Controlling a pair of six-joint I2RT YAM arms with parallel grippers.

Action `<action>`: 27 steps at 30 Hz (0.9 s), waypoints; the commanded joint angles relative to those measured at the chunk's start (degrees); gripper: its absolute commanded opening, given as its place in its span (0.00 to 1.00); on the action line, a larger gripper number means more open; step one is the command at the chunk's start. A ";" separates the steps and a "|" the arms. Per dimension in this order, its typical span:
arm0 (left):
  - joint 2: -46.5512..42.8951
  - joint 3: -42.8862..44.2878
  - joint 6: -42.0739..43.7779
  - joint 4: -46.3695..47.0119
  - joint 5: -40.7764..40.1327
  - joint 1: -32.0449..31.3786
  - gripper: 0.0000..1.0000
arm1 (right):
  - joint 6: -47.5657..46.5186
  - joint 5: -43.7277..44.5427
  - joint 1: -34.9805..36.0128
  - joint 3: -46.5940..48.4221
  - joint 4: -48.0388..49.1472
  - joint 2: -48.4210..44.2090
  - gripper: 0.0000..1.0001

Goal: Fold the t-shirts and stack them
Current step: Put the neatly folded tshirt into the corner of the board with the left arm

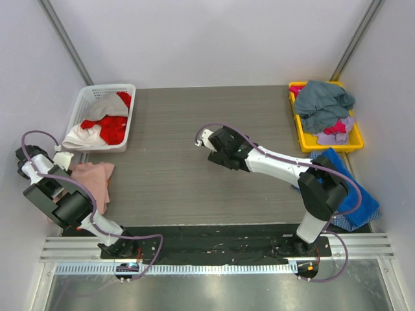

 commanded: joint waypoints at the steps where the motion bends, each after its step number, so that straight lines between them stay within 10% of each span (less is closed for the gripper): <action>1: -5.37 -0.49 -0.92 6.69 3.46 0.98 0.52 | 0.83 0.00 -0.12 2.39 0.02 0.33 0.96; 20: -29.20 -8.57 -3.74 1.77 24.02 0.89 0.66 | 2.93 -1.23 -0.12 1.51 1.16 -0.11 0.96; 27: -37.38 -13.58 -6.72 -1.92 32.80 0.98 0.92 | 8.56 -4.48 -0.47 2.12 2.13 -3.09 0.97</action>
